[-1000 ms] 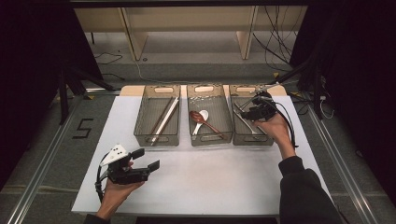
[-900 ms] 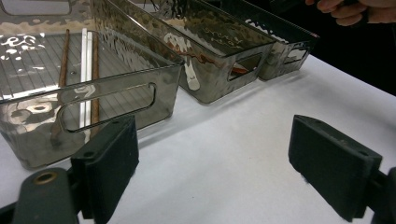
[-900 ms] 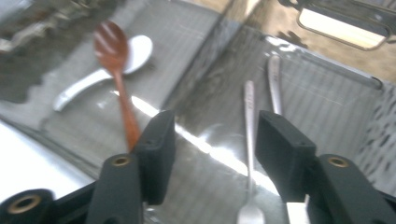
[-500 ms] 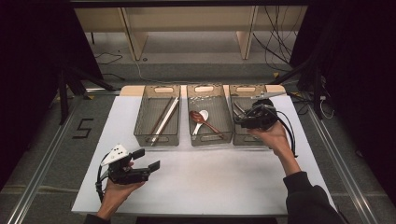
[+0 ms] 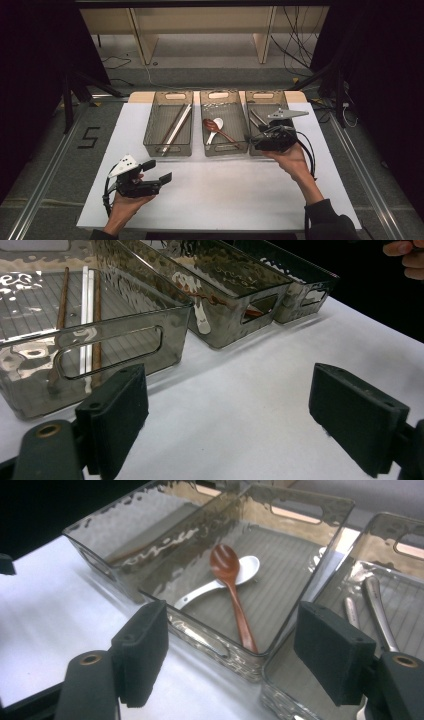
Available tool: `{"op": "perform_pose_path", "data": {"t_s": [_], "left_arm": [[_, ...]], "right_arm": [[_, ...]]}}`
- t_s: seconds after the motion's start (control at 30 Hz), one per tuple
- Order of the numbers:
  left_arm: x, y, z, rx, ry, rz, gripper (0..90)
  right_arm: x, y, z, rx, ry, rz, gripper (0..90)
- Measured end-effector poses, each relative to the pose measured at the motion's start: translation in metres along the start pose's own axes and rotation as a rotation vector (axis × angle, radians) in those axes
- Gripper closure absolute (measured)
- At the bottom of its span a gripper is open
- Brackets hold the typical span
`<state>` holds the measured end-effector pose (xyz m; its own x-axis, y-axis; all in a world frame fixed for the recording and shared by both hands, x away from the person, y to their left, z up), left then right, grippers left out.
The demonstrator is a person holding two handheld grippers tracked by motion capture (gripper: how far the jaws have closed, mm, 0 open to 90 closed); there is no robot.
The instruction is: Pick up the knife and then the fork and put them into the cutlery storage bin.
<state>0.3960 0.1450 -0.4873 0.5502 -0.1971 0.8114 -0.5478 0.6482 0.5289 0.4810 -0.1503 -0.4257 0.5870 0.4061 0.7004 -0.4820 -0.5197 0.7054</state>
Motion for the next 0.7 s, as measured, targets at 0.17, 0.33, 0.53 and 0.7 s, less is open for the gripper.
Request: {"op": "perform_pose_path", "data": {"t_s": [0.17, 0.33, 0.53, 0.7], "left_arm": [[0.0, 0.0, 0.001, -0.004, 0.002, 0.0, 15.6], [0.0, 0.0, 0.001, -0.006, 0.002, -0.002, 15.6], [-0.001, -0.001, 0.001, -0.01, 0.002, -0.007, 15.6], [-0.001, -0.001, 0.003, -0.014, -0.005, -0.013, 15.6]], "right_arm": [[-0.007, 0.003, -0.007, 0.013, 0.004, 0.017, 30.4], [-0.011, 0.005, -0.013, 0.023, 0.005, 0.033, 28.8], [-0.016, 0.007, -0.019, 0.033, 0.011, 0.051, 26.8], [-0.02, 0.009, -0.025, 0.037, 0.02, 0.067, 25.6]]}}
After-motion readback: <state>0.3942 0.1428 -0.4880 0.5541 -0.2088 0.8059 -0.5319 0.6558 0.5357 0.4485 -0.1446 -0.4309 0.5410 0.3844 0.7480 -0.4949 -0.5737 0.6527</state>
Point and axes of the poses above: each handheld gripper's, and its own axes: y roughly backward along the jaws, x roughly out of its top, z roughly to its right, the point moved 10 cm from there along -y, roughly forward along the jaws, and after that the axes turned 11 degrees about -z, right-handed, at the moved point
